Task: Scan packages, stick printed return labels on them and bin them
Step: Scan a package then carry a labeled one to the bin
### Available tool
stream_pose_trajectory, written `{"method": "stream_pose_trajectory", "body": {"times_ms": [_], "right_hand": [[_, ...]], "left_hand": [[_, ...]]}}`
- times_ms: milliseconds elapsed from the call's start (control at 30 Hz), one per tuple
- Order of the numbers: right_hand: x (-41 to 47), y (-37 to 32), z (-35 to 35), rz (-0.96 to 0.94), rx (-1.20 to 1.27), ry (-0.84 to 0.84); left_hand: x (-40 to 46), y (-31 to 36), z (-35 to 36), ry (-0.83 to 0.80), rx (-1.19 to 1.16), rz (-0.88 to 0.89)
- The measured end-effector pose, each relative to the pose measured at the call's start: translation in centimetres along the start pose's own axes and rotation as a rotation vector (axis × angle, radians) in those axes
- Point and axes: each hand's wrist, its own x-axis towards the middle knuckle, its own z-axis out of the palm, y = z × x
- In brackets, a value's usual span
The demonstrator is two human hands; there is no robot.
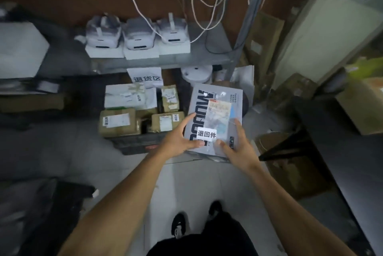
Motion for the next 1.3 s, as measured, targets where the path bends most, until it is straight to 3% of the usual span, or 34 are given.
{"method": "stream_pose_trajectory", "body": {"times_ms": [500,867,1300], "right_hand": [[14.6,-4.4,5.8,-0.061,-0.077,-0.340],[25.6,-7.3,10.7,-0.017,-0.102,-0.418],[44.0,-3.1,22.2,0.087,-0.053,-0.466]], "left_hand": [[5.2,-4.1,-8.2,0.227,-0.120,-0.229],[13.3,-6.7,-14.8,0.206,-0.185,-0.290],[29.7,-18.4,-22.1,0.143,-0.242,-0.355]]}}
